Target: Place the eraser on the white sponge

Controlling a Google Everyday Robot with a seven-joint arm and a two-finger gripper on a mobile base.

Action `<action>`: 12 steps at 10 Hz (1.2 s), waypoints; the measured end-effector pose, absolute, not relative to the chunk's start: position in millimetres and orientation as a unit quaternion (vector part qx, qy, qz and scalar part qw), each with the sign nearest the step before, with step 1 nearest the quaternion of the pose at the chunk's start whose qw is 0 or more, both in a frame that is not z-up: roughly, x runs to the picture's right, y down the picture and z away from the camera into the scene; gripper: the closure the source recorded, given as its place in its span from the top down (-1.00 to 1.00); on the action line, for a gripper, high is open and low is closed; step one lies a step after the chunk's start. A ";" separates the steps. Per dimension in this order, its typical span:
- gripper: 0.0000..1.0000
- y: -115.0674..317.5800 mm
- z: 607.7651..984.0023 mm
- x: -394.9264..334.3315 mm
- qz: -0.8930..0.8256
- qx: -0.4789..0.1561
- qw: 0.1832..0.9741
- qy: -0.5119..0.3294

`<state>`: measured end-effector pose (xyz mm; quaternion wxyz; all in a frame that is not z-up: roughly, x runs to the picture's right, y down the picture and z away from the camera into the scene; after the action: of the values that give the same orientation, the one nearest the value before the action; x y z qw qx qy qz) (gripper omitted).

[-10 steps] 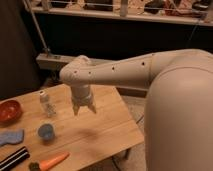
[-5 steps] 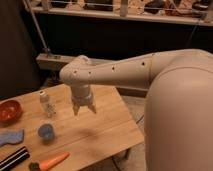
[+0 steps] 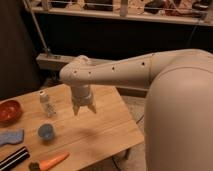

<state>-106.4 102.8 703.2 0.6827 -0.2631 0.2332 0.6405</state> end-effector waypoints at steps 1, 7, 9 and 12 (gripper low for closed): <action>0.30 102.0 702.4 -106.4 0.641 -0.262 0.683 0.232; 0.30 113.5 657.3 -178.2 0.530 -0.247 0.798 0.147; 0.30 124.0 634.3 -214.1 0.464 -0.256 0.842 0.097; 0.30 142.9 601.9 -255.8 0.349 -0.281 0.893 0.023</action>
<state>-255.8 142.9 601.9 0.8934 -0.2814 0.0231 0.3495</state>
